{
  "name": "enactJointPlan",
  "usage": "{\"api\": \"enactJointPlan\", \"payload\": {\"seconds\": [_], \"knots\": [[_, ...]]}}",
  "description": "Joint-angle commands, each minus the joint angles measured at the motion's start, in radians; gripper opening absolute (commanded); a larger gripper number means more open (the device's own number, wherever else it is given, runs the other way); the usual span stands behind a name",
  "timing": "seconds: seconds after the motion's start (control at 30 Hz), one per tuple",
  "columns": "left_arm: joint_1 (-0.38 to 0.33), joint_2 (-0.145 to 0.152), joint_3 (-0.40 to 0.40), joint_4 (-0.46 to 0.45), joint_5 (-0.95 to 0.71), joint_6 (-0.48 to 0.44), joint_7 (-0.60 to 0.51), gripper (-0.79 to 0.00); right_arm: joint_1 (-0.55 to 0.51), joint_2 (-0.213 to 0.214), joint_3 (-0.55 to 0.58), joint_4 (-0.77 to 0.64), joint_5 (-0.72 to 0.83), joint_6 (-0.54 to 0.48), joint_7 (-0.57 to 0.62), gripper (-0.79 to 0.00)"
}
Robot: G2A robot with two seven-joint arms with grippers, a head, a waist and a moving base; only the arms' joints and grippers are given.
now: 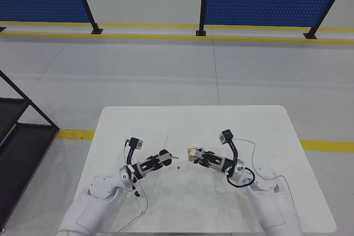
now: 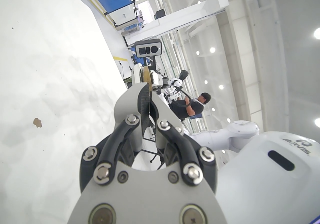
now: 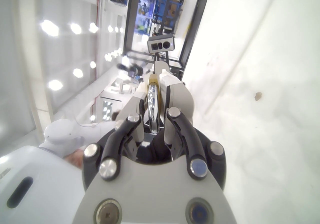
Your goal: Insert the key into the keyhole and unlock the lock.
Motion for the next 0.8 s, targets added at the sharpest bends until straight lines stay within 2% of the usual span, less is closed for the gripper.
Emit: {"api": "enactJointPlan", "payload": {"seconds": [0.0, 0.23, 0.77], "knots": [[0.001, -0.002, 0.003, 0.006, 0.001, -0.030, 0.020, -0.785, -0.005, 0.003, -0.001, -0.010, 0.001, 0.002, -0.013, -0.785], [-0.005, -0.008, 0.018, 0.027, -0.015, -0.083, 0.044, -0.785, -0.010, 0.011, -0.013, -0.021, 0.003, 0.010, -0.032, -0.785], [-0.011, -0.009, 0.021, 0.026, 0.006, -0.081, 0.051, -0.785, -0.009, 0.015, -0.025, -0.021, 0.015, 0.012, -0.026, -0.785]]}}
